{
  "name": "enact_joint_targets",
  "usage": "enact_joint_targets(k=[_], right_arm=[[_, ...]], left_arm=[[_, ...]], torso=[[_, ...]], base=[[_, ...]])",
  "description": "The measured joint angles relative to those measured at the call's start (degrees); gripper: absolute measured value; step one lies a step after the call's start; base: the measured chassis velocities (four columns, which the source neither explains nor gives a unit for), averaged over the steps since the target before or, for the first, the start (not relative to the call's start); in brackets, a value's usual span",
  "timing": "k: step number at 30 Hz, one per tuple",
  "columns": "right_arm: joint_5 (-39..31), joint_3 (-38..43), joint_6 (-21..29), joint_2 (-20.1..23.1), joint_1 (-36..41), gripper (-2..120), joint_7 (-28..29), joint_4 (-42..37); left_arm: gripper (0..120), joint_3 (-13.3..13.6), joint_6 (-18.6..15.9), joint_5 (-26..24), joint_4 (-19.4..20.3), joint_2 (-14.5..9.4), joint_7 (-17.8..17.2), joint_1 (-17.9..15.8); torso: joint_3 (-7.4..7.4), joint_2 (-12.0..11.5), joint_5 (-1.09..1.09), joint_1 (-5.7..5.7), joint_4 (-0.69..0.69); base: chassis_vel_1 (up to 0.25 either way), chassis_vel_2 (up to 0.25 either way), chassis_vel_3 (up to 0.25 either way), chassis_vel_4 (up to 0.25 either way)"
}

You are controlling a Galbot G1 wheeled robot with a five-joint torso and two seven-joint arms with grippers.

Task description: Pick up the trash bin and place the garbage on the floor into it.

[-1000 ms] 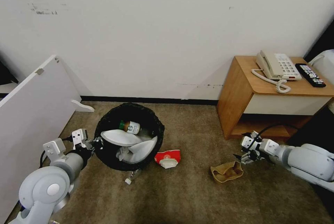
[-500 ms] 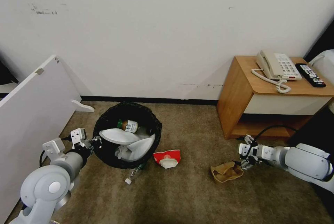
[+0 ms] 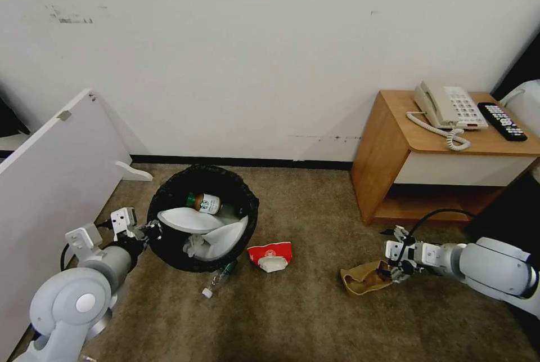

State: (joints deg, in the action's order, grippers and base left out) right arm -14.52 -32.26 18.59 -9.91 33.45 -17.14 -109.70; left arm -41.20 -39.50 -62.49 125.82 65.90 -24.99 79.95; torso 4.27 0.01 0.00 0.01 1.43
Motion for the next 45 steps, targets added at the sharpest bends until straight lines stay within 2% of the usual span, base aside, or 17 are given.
enact_joint_targets(k=[33,45], right_arm=[[-0.7,-1.5,0.2,0.7,0.3,100,0.3,-3.1],[-1.3,-3.2,1.3,-2.4,0.3,100,1.6,-2.6]], left_arm=[[1,0.1,0.5,1.1,-1.9,0.6,0.9,-0.5],[1,0.3,0.5,1.3,-1.9,0.8,0.9,-0.4]], torso=[[0.00,0.0,0.00,0.00,0.00],[0.00,0.0,0.01,0.00,0.00]], base=[[0.000,0.000,0.000,0.000],[0.000,0.000,0.000,0.000]])
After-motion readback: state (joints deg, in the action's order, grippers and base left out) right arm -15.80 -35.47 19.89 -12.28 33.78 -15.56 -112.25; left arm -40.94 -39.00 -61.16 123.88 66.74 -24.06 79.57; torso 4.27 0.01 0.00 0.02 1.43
